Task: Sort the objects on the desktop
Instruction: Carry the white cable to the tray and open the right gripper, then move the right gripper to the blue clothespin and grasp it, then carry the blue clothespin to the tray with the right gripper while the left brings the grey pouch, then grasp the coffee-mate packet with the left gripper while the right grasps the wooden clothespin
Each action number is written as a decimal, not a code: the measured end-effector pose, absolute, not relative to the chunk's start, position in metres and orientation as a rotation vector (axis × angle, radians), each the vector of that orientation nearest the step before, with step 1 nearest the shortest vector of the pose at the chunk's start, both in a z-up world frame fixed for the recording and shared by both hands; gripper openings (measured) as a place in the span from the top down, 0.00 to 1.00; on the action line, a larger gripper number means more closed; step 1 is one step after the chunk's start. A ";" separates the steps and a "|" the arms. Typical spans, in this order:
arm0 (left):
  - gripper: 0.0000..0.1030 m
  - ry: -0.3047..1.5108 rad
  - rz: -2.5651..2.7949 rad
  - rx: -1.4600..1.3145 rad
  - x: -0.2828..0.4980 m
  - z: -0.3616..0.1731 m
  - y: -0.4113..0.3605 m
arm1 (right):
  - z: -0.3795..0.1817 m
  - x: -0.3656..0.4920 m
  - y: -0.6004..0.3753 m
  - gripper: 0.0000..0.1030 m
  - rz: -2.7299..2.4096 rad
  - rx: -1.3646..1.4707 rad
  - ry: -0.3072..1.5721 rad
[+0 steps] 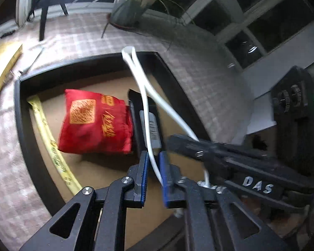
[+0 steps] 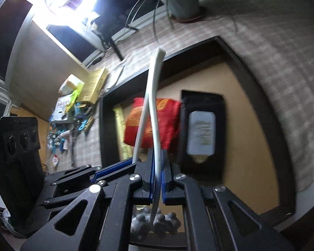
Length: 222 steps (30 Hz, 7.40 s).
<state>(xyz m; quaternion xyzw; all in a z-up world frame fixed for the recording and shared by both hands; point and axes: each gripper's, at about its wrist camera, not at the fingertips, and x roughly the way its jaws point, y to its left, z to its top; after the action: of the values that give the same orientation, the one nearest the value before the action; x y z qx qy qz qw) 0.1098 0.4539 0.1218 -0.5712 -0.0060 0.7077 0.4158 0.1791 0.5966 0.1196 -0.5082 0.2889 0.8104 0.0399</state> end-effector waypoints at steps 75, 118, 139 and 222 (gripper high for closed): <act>0.74 -0.161 2.362 -1.835 -0.008 0.035 0.139 | 0.030 -0.054 0.317 0.81 2.516 -2.120 0.294; 0.46 -0.247 2.337 -1.771 0.008 0.075 0.149 | 0.107 0.084 0.470 0.81 2.636 -1.746 0.611; 0.78 -0.158 2.378 -1.820 0.023 0.046 0.138 | 0.101 0.099 0.500 0.81 2.578 -1.704 0.612; 0.45 -0.772 2.472 -1.842 -0.003 0.060 -0.076 | 0.059 -0.018 0.347 0.42 2.436 -1.917 0.483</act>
<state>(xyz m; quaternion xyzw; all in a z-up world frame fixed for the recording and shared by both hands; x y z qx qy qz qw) -0.0034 -0.0763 0.0596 -0.5795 -0.2428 0.7777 -0.0183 -0.0181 0.3467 0.0592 -0.6110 0.1540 0.7765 0.0021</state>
